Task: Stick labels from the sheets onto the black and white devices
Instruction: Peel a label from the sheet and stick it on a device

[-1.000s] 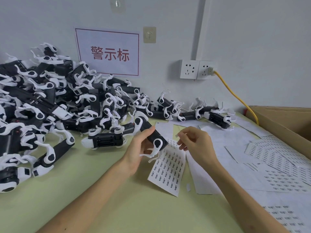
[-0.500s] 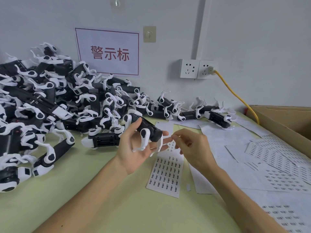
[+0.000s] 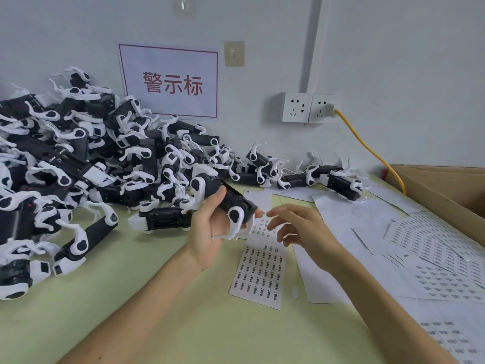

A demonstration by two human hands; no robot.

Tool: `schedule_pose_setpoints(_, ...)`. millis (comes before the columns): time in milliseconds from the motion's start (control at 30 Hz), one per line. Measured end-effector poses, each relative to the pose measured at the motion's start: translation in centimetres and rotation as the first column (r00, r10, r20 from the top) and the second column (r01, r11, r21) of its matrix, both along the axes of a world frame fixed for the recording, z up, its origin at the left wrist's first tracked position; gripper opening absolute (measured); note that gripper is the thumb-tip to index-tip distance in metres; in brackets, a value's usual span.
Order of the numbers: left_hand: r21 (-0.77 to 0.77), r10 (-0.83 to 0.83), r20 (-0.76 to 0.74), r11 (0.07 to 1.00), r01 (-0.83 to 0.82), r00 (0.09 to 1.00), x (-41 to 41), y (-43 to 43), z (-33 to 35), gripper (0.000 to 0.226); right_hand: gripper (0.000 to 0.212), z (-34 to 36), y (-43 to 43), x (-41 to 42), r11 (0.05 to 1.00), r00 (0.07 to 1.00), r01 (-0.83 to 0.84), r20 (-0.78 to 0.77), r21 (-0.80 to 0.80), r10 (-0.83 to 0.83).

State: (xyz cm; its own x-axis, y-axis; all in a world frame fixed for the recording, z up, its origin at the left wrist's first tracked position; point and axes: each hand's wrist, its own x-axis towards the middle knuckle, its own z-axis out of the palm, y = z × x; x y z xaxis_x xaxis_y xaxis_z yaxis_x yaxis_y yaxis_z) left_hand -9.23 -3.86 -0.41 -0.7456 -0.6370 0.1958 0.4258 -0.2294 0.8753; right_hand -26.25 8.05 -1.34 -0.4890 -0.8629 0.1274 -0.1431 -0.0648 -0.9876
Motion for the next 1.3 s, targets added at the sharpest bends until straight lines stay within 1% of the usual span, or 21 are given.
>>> schedule_pose_setpoints(33,-0.034,0.009,0.004,0.999,-0.008,1.000,0.0,0.1,0.0,0.052,0.022,0.1,0.1,-0.2,0.999,0.997,-0.040,0.071,0.035,0.037)
schedule_pose_setpoints(100,-0.090,0.014,0.024,0.996,-0.012,1.000,-0.1,0.4,-0.1,0.064,0.022,0.1,0.2,-0.4,0.992,0.985,-0.104,0.146,0.065,0.094)
schedule_pose_setpoints(200,-0.148,0.008,0.060,0.989,0.001,0.998,0.1,0.8,-0.5,0.074,0.019,0.1,0.1,-0.4,0.981,0.975,-0.168,0.161,0.093,0.152)
schedule_pose_setpoints(300,-0.189,0.022,0.080,0.982,-0.006,0.997,0.2,0.7,-0.7,0.086,0.012,0.1,0.2,-0.4,0.975,0.974,-0.187,0.154,0.117,0.169)
schedule_pose_setpoints(333,-0.202,0.026,0.083,0.979,-0.008,0.996,0.2,0.7,-0.8,0.085,0.012,0.1,0.2,-0.5,0.975,0.975,-0.188,0.146,0.119,0.170)
schedule_pose_setpoints(400,-0.216,0.028,0.101,0.976,-0.005,0.994,0.2,0.5,-0.9,0.077,0.013,0.1,0.3,-0.5,0.976,0.978,-0.188,0.118,0.113,0.175)
schedule_pose_setpoints(467,-0.222,0.021,0.123,0.975,0.007,0.992,0.0,0.3,-1.2,0.063,0.016,0.2,0.3,-0.4,0.979,0.982,-0.176,0.083,0.100,0.168)
schedule_pose_setpoints(567,-0.244,0.020,0.146,0.970,0.017,0.989,-0.1,0.3,-1.2,0.029,0.015,0.2,0.3,-0.4,0.985,0.988,-0.146,0.064,0.089,0.141)
schedule_pose_setpoints(633,-0.255,0.019,0.151,0.967,0.021,0.988,-0.1,0.3,-1.1,0.023,0.014,0.3,0.4,-0.4,0.987,0.990,-0.134,0.054,0.091,0.130)
schedule_pose_setpoints(733,-0.253,0.008,0.141,0.967,0.028,0.990,0.0,0.2,-1.2,0.026,0.016,0.3,0.4,-0.3,0.989,0.993,-0.114,0.014,0.089,0.113)
schedule_pose_setpoints(833,-0.224,0.005,0.130,0.974,0.025,0.991,0.0,0.2,-1.4,0.049,0.017,0.3,0.4,-0.2,0.991,0.995,-0.100,-0.022,0.089,0.102)
schedule_pose_setpoints(867,-0.220,0.004,0.131,0.975,0.025,0.991,0.0,0.2,-1.4,0.053,0.018,0.3,0.4,-0.2,0.992,0.995,-0.093,-0.029,0.087,0.096)
schedule_pose_setpoints(1000,-0.239,0.024,0.148,0.971,0.012,0.989,-0.1,0.2,-1.4,0.053,0.015,0.3,0.2,-0.2,0.997,0.995,-0.031,-0.091,0.067,0.037)
schedule_pose_setpoints(1100,-0.248,0.042,0.165,0.969,0.001,0.985,-0.2,0.2,-1.5,0.057,0.014,0.2,0.2,-0.2,0.997,0.990,0.079,-0.120,-0.013,-0.080)
schedule_pose_setpoints(1167,-0.251,0.055,0.198,0.968,-0.003,0.979,-0.4,0.0,-1.6,0.045,0.013,0.5,0.4,-0.2,0.990,0.986,0.119,-0.112,-0.069,-0.126)
schedule_pose_setpoints(1200,-0.260,0.065,0.225,0.966,-0.005,0.972,-0.5,0.0,-1.5,0.038,0.015,0.7,0.5,-0.1,0.992,0.989,0.096,-0.102,-0.083,-0.105)
schedule_pose_setpoints(1233,-0.266,0.084,0.254,0.964,-0.014,0.964,-0.5,-0.1,-1.5,0.036,0.022,0.8,0.6,0.0,0.996,0.994,0.047,-0.097,-0.081,-0.055)
schedule_pose_setpoints(1300,-0.265,0.122,0.315,0.964,-0.036,0.941,-0.8,-0.1,-1.6,0.044,0.052,0.8,0.6,0.3,0.996,0.992,-0.068,-0.108,-0.060,0.061)
